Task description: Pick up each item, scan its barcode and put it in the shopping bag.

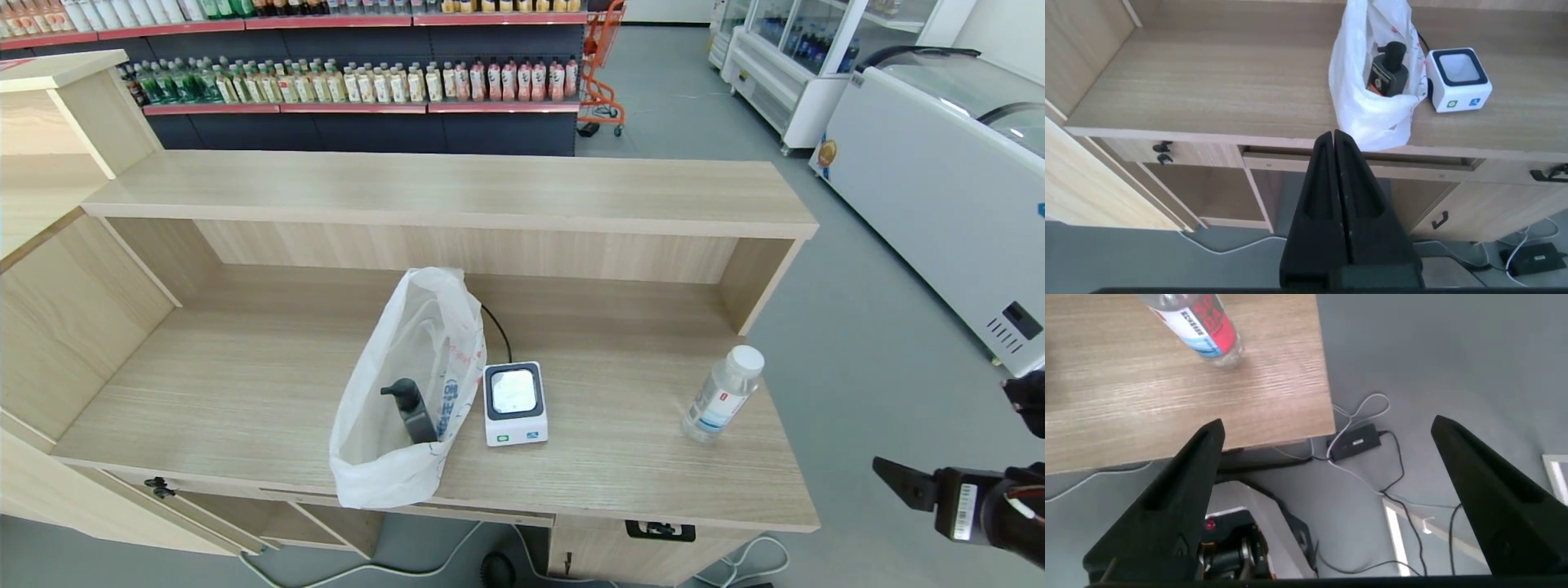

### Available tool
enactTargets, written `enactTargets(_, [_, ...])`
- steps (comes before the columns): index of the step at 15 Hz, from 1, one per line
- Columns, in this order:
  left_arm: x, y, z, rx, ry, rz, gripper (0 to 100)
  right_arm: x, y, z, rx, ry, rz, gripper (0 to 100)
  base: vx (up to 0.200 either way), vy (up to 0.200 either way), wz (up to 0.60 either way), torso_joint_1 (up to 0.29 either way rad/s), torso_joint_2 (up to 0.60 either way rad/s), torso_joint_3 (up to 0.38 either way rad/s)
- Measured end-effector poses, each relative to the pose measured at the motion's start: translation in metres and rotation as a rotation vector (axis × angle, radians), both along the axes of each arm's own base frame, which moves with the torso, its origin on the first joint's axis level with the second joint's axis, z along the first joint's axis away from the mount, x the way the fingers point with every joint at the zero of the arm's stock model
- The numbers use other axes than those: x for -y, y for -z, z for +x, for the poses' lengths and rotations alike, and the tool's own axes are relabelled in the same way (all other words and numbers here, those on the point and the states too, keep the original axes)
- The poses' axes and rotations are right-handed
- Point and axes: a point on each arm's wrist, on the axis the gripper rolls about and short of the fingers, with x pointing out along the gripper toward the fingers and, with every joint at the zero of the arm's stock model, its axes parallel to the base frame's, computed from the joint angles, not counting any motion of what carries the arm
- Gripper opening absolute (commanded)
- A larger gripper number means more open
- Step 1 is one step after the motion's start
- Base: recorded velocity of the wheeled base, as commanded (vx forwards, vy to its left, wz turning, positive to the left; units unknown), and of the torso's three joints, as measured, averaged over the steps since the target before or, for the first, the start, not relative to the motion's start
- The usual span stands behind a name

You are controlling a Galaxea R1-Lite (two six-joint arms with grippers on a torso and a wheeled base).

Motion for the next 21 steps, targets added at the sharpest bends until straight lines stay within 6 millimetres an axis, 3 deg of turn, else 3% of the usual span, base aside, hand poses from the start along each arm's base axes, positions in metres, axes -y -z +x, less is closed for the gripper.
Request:
enactTargets(8, [0.0, 0.0, 0.0, 0.0, 0.0, 0.0, 0, -0.026, 0.025, 0.056, 0.042, -0.058, 0.072, 100, 0.0, 0.0, 0.0, 0.0, 0.0, 0.0])
enactTargets(15, [0.0, 0.0, 0.0, 0.0, 0.0, 0.0, 0, -0.022, 0.045, 0.089, 0.1, -0.042, 0.033, 100, 0.0, 0.0, 0.0, 0.0, 0.0, 0.0])
enactTargets(21, [0.0, 0.0, 0.0, 0.0, 0.0, 0.0, 0, -0.026, 0.056, 0.107, 0.145, -0.105, 0.009, 100, 0.0, 0.0, 0.0, 0.0, 0.0, 0.0])
